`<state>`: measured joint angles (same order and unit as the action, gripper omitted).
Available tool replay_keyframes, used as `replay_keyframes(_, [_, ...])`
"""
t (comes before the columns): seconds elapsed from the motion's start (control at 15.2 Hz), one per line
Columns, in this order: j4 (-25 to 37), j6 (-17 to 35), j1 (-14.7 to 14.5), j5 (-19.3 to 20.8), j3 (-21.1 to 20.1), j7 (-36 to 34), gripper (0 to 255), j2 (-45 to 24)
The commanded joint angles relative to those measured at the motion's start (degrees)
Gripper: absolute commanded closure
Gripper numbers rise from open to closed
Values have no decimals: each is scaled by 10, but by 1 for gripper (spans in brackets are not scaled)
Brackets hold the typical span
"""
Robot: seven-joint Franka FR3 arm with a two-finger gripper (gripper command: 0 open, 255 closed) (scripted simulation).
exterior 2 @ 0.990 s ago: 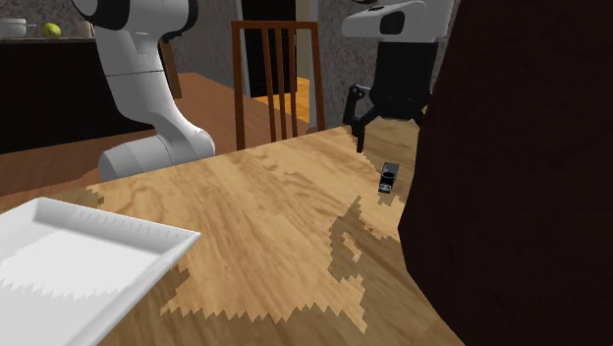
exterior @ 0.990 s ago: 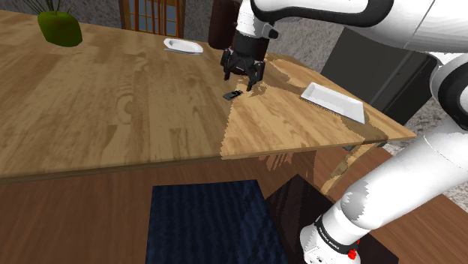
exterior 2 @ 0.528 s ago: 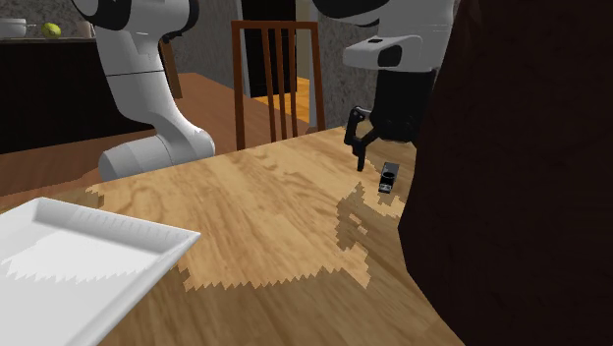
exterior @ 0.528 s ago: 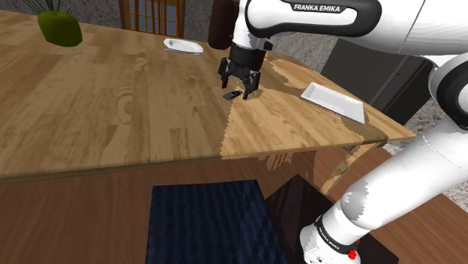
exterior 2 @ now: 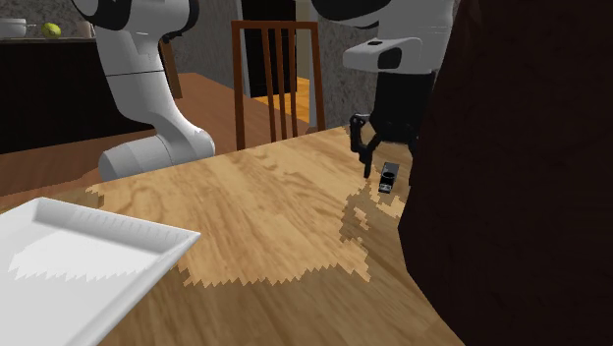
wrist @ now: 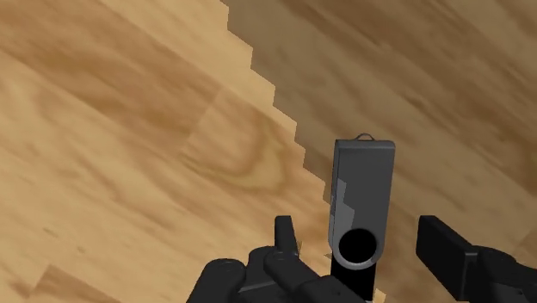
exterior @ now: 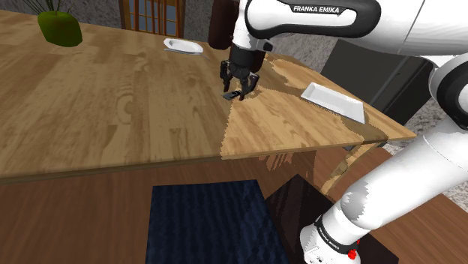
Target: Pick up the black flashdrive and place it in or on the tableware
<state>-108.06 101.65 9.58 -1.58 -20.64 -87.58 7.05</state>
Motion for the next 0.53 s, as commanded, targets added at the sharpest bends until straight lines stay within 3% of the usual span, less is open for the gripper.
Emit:
replay_keyframes(0.0, [-1,0,0,0,0,0,255,-1])
replay_keyframes(0.46, [-3,-1,1,-1,1,3,255,2])
